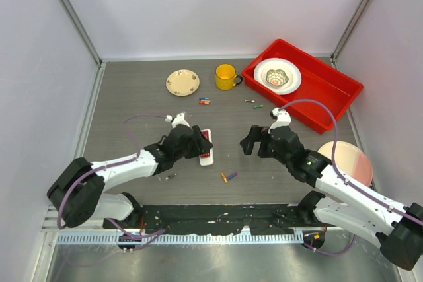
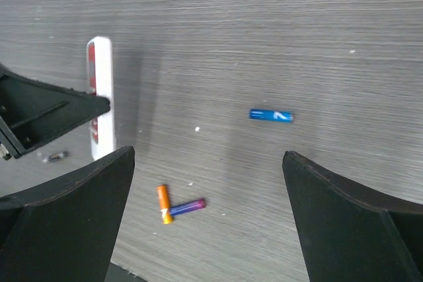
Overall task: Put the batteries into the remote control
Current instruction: Adjust the remote control.
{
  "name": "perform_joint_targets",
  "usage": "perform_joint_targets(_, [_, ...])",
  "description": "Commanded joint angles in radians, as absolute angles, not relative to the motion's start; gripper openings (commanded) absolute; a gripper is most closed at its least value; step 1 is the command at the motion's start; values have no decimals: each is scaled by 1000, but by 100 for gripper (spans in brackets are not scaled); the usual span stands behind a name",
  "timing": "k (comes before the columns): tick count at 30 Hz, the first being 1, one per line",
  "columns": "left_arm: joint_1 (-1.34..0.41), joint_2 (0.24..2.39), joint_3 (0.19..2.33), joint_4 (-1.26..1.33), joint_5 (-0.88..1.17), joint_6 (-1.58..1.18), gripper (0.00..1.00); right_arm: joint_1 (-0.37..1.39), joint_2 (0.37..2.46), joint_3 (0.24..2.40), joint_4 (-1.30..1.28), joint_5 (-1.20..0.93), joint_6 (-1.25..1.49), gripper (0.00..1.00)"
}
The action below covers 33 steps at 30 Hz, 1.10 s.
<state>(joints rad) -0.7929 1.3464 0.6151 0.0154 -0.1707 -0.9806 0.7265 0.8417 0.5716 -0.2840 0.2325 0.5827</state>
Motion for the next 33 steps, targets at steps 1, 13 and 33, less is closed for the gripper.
perform_joint_targets(1, [-741, 1244, 510, 508, 36, -1069, 0, 726, 798, 537, -137, 102, 661, 100])
perform_joint_targets(13, [-672, 1439, 290, 1547, 261, -1316, 0, 684, 793, 427, 299, -370, 817, 100])
perform_joint_targets(33, [-657, 1397, 410, 1548, 425, -1379, 0, 578, 946, 310, 765, -604, 1046, 96])
